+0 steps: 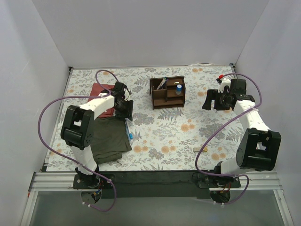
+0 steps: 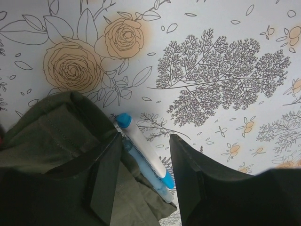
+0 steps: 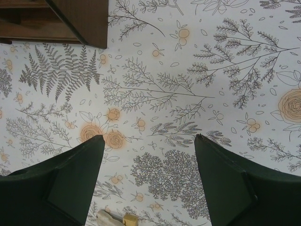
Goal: Sort the stationery into containers
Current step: Pick up the pen from the center of the board.
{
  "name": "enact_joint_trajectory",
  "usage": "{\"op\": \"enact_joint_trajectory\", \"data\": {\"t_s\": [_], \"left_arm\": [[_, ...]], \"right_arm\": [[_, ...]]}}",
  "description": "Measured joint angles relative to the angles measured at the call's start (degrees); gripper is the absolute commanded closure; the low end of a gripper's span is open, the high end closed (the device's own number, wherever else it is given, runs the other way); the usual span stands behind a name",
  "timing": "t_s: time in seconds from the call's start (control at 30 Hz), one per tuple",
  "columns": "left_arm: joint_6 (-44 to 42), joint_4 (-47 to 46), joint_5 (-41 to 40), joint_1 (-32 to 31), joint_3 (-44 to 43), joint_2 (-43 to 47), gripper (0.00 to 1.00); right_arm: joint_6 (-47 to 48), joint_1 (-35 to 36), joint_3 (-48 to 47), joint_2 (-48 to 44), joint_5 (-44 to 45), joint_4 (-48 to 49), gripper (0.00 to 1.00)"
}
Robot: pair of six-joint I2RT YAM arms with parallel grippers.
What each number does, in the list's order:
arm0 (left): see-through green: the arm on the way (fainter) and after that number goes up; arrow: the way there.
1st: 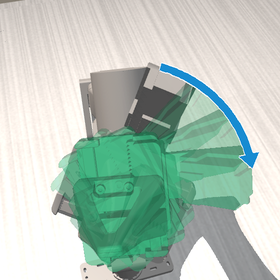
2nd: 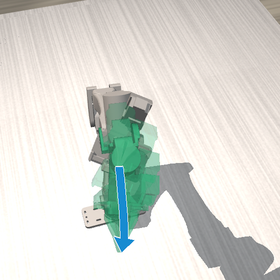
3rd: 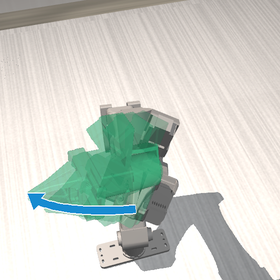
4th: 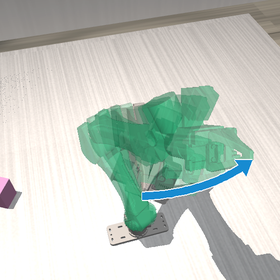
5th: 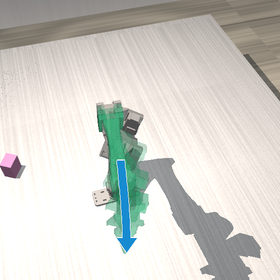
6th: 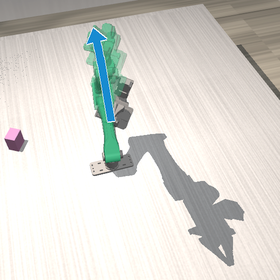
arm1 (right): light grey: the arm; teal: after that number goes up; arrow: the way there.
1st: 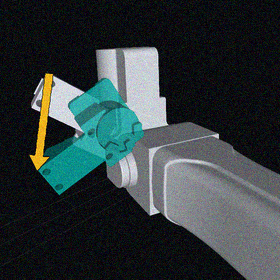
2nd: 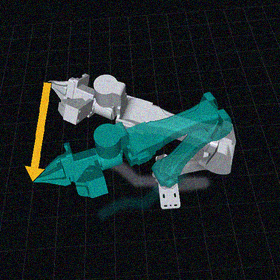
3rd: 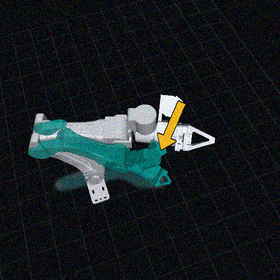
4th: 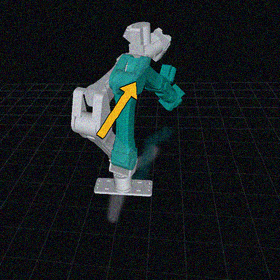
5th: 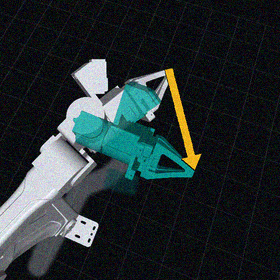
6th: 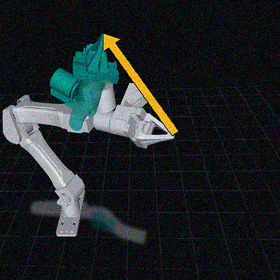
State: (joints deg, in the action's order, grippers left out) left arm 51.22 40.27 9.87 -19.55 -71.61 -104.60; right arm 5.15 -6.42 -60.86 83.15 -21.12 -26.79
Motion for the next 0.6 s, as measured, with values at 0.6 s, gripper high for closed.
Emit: {"op": "enact_joint_trajectory", "data": {"t_s": [0.6], "left_arm": [[-0.5, -0.4, 0.5, 0.4, -1.4, -4.0, 0.66]], "right_arm": [[0.0, 0.0, 0.0, 0.7, 0.4, 0.2, 0.14]]}}
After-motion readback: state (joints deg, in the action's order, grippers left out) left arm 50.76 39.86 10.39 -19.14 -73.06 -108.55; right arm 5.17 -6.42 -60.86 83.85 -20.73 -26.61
